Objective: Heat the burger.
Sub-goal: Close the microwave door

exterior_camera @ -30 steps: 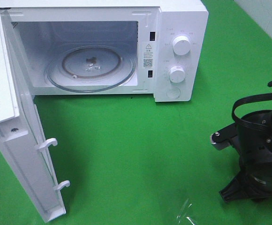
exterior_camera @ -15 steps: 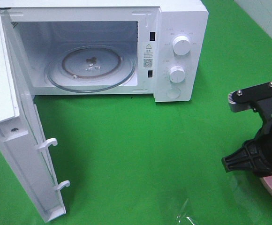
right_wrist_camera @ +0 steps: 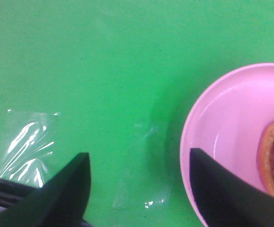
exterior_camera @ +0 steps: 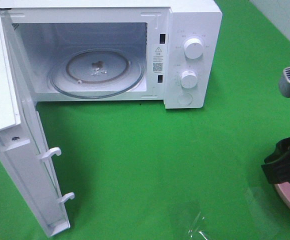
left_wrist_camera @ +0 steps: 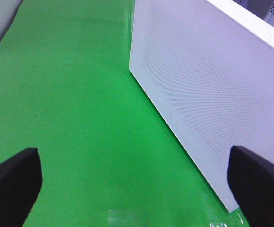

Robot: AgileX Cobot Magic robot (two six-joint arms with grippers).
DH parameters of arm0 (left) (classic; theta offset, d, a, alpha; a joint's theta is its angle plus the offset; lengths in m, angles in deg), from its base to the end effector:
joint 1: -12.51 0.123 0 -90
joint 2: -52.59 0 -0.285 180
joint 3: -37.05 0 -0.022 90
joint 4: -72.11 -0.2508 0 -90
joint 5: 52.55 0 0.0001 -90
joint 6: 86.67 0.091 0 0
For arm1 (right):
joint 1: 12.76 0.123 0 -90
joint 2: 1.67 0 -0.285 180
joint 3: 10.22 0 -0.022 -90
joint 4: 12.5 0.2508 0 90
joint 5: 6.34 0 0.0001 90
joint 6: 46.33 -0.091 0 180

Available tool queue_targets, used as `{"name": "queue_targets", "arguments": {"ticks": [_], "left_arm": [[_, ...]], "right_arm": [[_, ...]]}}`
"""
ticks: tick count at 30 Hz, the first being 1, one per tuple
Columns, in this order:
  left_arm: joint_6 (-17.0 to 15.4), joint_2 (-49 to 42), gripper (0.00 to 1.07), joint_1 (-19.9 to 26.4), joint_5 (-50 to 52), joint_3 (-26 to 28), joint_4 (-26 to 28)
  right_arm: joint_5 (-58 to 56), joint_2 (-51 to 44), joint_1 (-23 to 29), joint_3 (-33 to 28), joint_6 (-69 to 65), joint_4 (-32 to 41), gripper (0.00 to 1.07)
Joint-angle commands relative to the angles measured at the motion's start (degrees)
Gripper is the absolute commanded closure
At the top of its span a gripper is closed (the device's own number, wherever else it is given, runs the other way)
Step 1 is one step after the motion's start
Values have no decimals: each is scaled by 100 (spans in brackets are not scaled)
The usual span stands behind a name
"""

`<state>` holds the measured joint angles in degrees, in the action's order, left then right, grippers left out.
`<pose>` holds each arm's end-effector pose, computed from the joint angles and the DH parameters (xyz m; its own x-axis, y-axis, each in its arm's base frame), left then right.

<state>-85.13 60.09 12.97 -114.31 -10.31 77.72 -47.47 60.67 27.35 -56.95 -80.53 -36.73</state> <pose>-0.0090 -0.0079 0.2820 -0.4475 -0.0231 -0.8940 0.0603 0.9966 -0.0559 0.1373 0.0835 0.2403 -0.7583 -0.3029 -0.5772 -0.3189 0.9447 -0.0767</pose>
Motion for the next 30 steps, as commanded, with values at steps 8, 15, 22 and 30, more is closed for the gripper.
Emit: {"name": "queue_targets", "arguments": {"ticks": [8,15,22,30], "left_arm": [[6,-92,7,11,52,-11,6],[6,-92,7,11,52,-11,6],[6,-92,7,11,52,-11,6],[6,-92,7,11,52,-11,6]], "right_arm": [[-882,-968,-11,23,1272,613,23],[-1490,-1226,-11,23,1432,710,26],[-1633,-1599,-11,-6,1530,900,31],[-1604,-2704,-338,-160,1558,900,31]]}}
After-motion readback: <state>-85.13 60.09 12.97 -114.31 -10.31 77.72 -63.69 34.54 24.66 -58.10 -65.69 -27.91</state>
